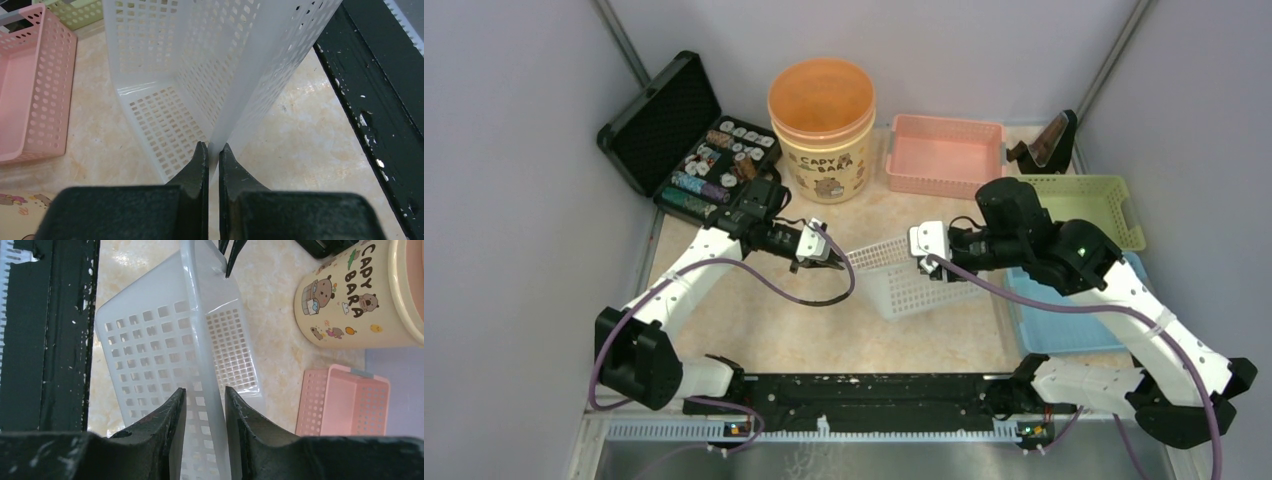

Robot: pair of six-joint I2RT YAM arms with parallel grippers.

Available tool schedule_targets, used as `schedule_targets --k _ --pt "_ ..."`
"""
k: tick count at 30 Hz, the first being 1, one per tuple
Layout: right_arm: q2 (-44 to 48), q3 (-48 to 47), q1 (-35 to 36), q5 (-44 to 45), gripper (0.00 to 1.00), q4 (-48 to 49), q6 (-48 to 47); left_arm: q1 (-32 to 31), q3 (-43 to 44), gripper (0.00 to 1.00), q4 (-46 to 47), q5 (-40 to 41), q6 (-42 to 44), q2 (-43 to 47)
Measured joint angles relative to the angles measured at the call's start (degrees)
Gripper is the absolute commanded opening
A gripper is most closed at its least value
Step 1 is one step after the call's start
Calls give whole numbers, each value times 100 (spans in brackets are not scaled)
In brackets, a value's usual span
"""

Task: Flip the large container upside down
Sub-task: Turn the container upside down at the center of the board.

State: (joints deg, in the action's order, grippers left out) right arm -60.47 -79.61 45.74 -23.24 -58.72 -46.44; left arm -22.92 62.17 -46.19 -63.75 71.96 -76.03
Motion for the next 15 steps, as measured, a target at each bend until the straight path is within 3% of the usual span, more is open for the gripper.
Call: schedule_targets --k 11,15 --pt "39 -37 0 101 20 -17 -160 2 39 0 -61 -103 46 -39" --pt "42 -39 0 114 23 -15 -181 2 39 0 -63 -105 46 -39"
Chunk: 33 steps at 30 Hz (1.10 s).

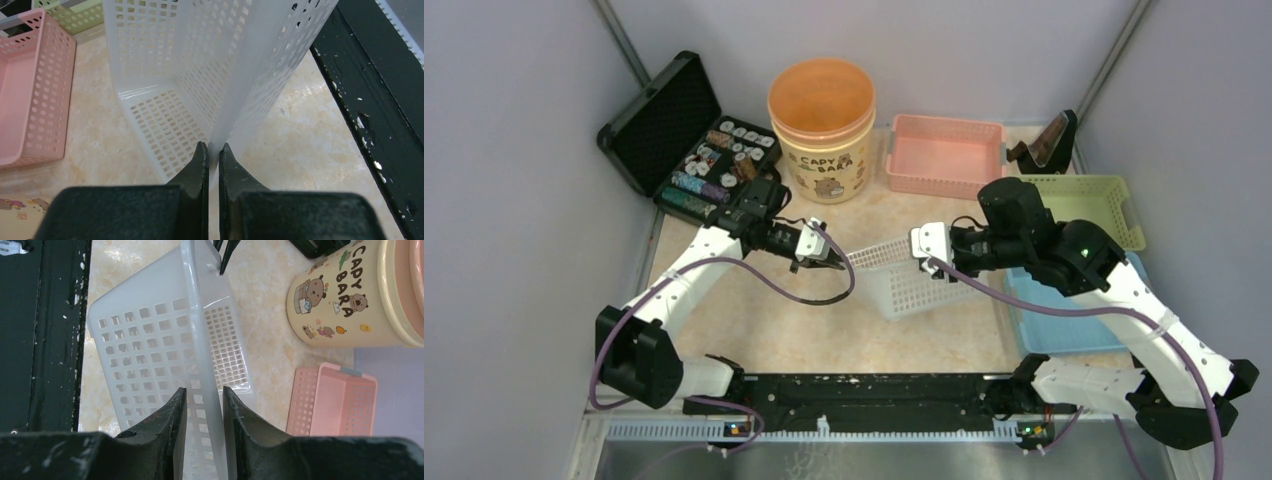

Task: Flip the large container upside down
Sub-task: Turn the container upside down at the center of the board.

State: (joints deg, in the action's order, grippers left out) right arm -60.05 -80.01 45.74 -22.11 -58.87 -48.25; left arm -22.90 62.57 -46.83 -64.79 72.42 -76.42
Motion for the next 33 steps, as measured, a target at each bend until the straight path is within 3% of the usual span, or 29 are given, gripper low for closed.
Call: schedule_targets --k 2,5,21,28,33 --pt "-2 -7 0 0 35 -2 -11 0 0 0 0 -4 2 0" --pt "-9 -96 0 72 42 4 -31 0 0 0 -37 -37 0 0" --pt "-7 -302 -4 197 39 214 -22 -4 0 0 -337 -306 -157 0" --pt "-83 -472 -4 229 57 234 153 -7 0 0 -334 -315 -175 7" --pt "-162 -599 -4 249 54 334 308 -9 0 0 -334 -337 -177 20"
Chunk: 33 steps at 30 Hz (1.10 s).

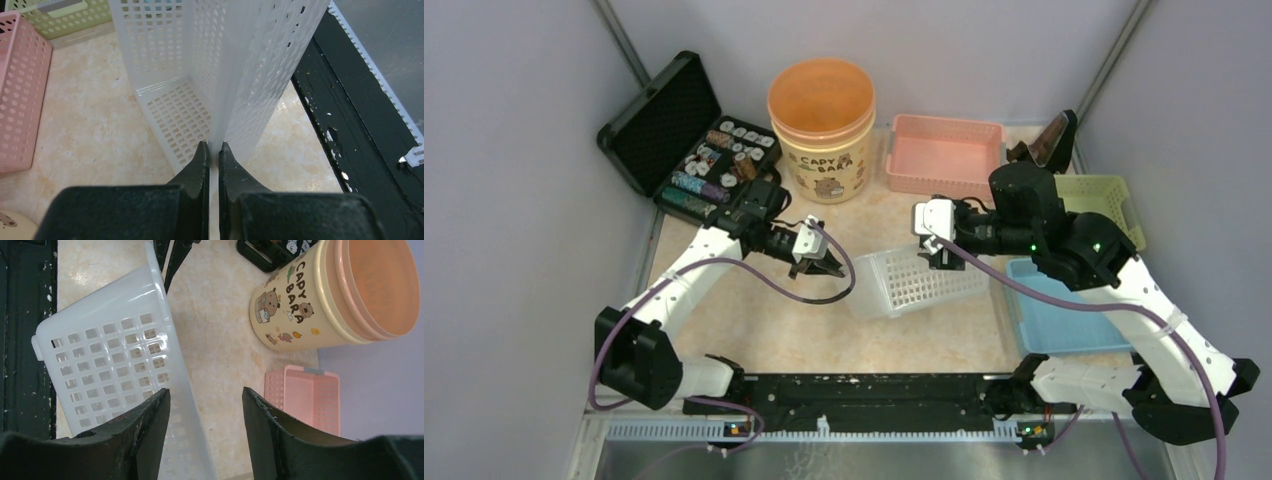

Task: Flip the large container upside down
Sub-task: Turn the container upside down at the center of the board.

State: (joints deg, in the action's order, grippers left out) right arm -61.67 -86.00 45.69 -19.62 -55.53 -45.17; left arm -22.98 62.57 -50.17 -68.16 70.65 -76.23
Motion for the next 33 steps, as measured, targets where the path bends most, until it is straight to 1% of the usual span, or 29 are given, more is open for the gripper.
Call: schedule_targets --k 1,5,10,13,15,16,18,22,23,27,28,30,31,32,33 --pt "-2 0 0 7 52 20 31 0 0 0 0 0 -2 9" --pt "-2 4 0 35 35 59 52 0 -15 0 9 7 -17 33" --pt "-2 11 0 57 22 101 76 0 -44 0 42 2 -59 52" --pt "0 46 0 57 19 138 61 0 -44 0 52 11 -98 72" --pt "2 57 0 55 14 155 31 2 -46 0 55 17 -127 72" --pt "4 68 0 52 11 168 17 2 -46 0 57 22 -138 74" --pt "15 105 0 46 0 221 -31 2 -46 0 59 31 -155 74" --pt "42 127 4 26 0 203 -155 22 -46 1 96 66 -166 74" --pt "42 127 4 26 0 197 -177 24 -46 10 107 68 -170 74" --pt "42 127 4 13 0 205 -199 22 -46 61 151 70 -289 74" --pt "39 127 7 13 0 210 -188 13 -46 72 133 76 -376 76" --pt "28 127 4 55 0 219 -149 4 -50 81 177 81 -481 101" --pt "17 127 4 63 0 216 -118 2 -61 88 210 103 -527 129" --pt "-2 127 4 92 0 221 -81 0 -79 97 234 118 -595 177" --pt "-20 127 4 107 0 221 -55 0 -111 99 256 142 -658 251"
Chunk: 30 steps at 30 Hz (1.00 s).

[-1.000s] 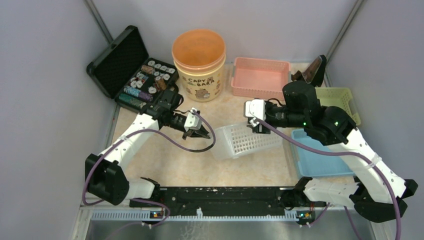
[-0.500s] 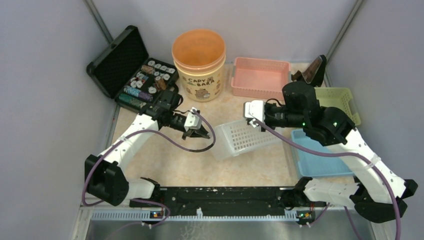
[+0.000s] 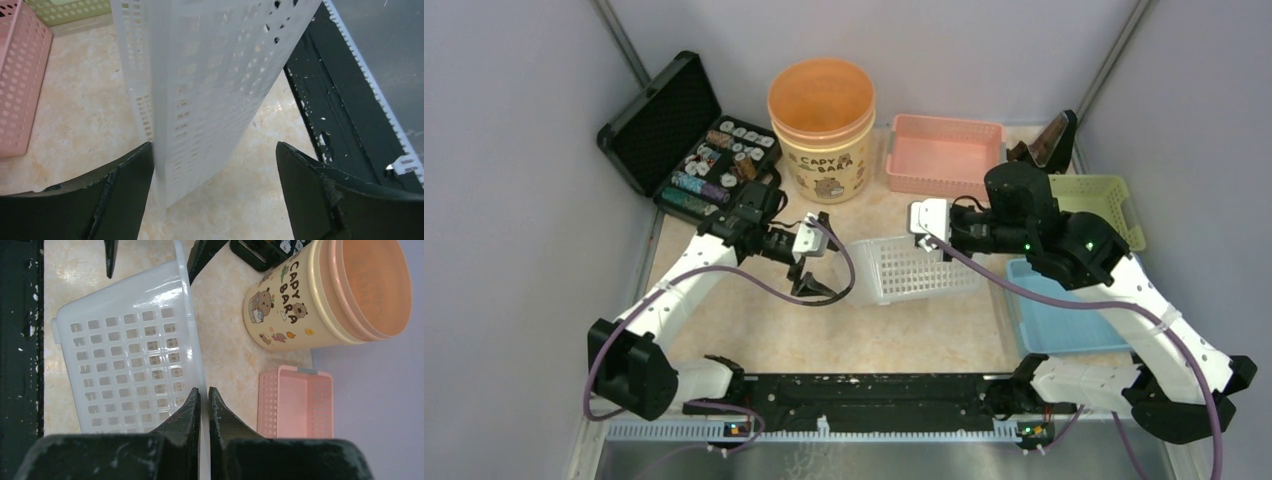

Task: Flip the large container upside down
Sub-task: Turn the container upside down at the center of the board.

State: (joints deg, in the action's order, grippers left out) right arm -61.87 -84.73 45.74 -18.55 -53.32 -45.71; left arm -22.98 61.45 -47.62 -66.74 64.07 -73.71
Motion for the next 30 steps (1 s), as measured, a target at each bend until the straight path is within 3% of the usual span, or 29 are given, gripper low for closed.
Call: schedule_targets --k 15,26,30 --pt "-37 -13 -166 -238 0 63 573 11 -535 99 1005 553 -964 999" --pt "-321 -203 -356 -807 0 35 1314 44 -629 99 1165 415 -997 776" --pt "-378 -210 -422 -859 0 81 1593 46 -629 90 1163 369 -964 678"
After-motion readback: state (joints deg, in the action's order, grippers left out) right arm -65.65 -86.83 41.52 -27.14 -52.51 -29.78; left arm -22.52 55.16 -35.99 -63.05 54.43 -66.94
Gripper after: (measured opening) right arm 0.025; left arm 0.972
